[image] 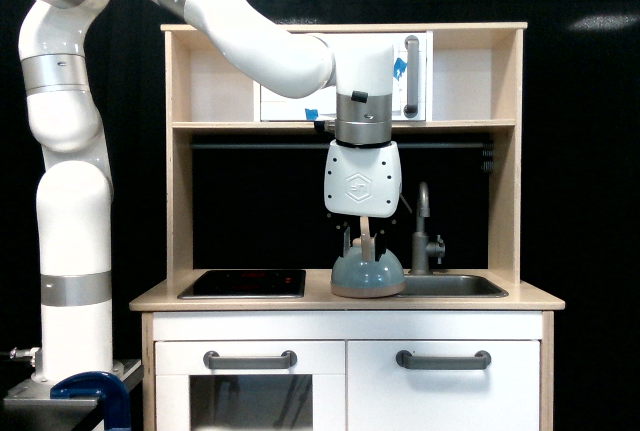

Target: Place the teapot on the stove

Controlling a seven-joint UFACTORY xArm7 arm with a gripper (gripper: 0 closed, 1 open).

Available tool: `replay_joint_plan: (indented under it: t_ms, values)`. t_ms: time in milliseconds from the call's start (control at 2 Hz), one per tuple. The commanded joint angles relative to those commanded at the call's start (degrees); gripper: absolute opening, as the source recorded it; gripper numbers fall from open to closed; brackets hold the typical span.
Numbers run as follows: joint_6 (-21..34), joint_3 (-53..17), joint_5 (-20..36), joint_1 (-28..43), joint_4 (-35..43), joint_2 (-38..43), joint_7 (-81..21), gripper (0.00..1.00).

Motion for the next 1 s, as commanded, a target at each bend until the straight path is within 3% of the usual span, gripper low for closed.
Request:
replay_joint_plan:
  t_ms: [500,1000]
  values:
    - [5.8,-0.6,7.4,-1.1,4.0,3.9,-10.8,1.00]
    - [5.8,0.5,11.0,-1.8,0.4,-0.5,-11.5,1.00]
